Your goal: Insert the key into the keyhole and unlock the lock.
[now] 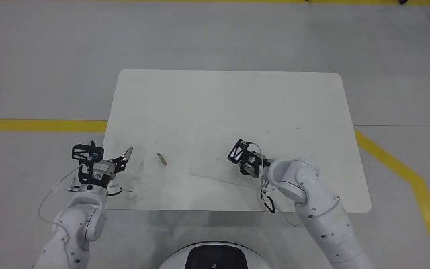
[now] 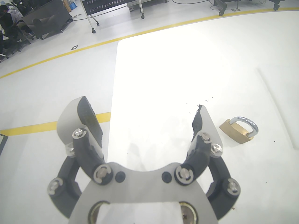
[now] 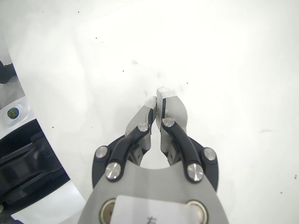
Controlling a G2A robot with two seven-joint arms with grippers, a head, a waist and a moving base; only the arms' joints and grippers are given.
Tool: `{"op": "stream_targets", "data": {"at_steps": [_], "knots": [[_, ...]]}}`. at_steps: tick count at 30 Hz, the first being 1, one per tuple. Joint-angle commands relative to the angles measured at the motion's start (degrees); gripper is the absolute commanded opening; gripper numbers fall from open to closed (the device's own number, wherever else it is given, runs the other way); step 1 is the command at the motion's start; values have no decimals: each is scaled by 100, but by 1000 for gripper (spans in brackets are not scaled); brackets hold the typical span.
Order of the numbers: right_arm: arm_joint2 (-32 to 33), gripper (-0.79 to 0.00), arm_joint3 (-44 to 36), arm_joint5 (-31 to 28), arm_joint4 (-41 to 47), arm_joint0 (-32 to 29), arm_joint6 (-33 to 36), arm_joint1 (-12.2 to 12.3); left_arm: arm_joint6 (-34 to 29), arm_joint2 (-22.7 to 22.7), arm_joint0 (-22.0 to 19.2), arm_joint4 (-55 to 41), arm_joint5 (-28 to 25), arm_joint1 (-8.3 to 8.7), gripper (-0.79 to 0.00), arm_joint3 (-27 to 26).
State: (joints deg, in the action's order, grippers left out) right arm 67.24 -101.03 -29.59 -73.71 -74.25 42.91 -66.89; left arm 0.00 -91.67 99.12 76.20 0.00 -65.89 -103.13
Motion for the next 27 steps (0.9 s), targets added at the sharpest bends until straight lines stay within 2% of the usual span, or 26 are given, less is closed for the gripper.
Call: {"op": "stream_targets", "data": {"at_steps": [1, 4, 8, 13, 16, 21, 27], "knots": [[75, -785, -85, 96, -109, -65, -188, 15, 0, 0, 0, 0, 0, 0, 0, 0], [212, -785, -181, 410, -287, -186, -538, 30, 0, 0, 0, 0, 0, 0, 0, 0], [412, -785, -301, 973, -76, -379, -1098, 18, 0, 0, 0, 0, 0, 0, 0, 0], [683, -785, -273, 1875, 1517, -556, -1963, -84, 0, 0, 0, 0, 0, 0, 0, 0], [728, -785, -152, 1998, 2794, -607, -2385, -158, 0, 0, 0, 0, 0, 0, 0, 0], [646, -785, 100, 1752, 4435, -574, -2581, -246, 0, 0, 0, 0, 0, 0, 0, 0], [635, -785, 145, 1690, 4590, -561, -2552, -252, 0, 0, 0, 0, 0, 0, 0, 0]]}}
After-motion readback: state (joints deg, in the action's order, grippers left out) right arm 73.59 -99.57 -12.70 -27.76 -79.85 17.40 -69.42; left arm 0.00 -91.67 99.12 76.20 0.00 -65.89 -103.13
